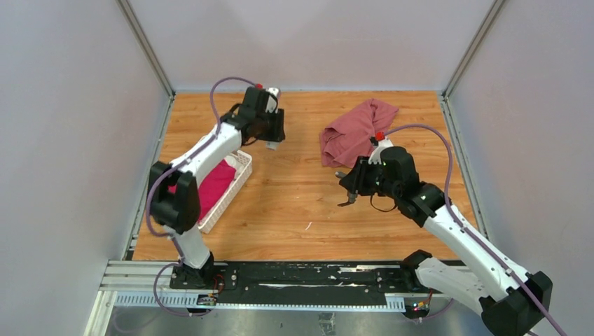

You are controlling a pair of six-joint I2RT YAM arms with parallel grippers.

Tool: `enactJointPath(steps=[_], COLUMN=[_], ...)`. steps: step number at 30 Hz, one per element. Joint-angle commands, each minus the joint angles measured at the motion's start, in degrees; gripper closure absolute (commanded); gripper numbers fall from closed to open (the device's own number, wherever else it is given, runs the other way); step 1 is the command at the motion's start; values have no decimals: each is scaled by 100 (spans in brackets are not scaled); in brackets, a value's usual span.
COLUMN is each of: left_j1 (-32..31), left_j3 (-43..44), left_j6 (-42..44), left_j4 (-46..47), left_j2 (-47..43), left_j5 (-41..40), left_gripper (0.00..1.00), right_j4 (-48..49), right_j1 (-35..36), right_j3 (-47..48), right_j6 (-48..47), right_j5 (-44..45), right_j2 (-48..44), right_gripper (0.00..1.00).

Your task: Install the water faucets

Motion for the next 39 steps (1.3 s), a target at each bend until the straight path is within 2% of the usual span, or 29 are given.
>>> enactJointPath(steps=[1,4,7,11,13,17,18,20,23,26,39], left_j1=[-316,-470,-779,-1653,-2023,-2180,-2233,-2416,-3021,-3343,-3479], left_j3=[-2120,-3865,-4846,-6015,-6813,-7641,-7727,-7629,-7495,-7323,-6984], left_j6=[-415,-979,-1061,-324,35,-271,-366,-376,190,624,1003], left_j4=[2411,4848,5955,7637,8966,11898,12215,12238,12235,12241,12243], left_j2=[-1199,-2086,-2621,-2841,-2759,-1829,-1487,-1116,-782,-553,596], left_j5=[391,634,603,261,-82,197,230,294,8,-47,517], left_gripper=[86,87,89,90,89,86,86,87,87,87,87], right_j4=[-446,-653,-825,-915,-959,-1106,-1136,-1204,-1275,-1337,-1489], right_j1=[-41,-52,-75,-75,-76,-74,-74,-74,-74,-75,-75], right_j3=[-132,-208,-300,-424,-486,-650,-678,-760,-862,-915,-972], right_j6=[-170,-220,-220,-144,-99,18,34,96,191,273,389], right_j5=[538,695,781,836,858,960,972,966,934,940,1013], right_j2=[-411,-670,-891,-1087,-1205,-1530,-1563,-1677,-1785,-1886,-2027], right_gripper=[100,100,100,100,100,100,100,100,100,100,100])
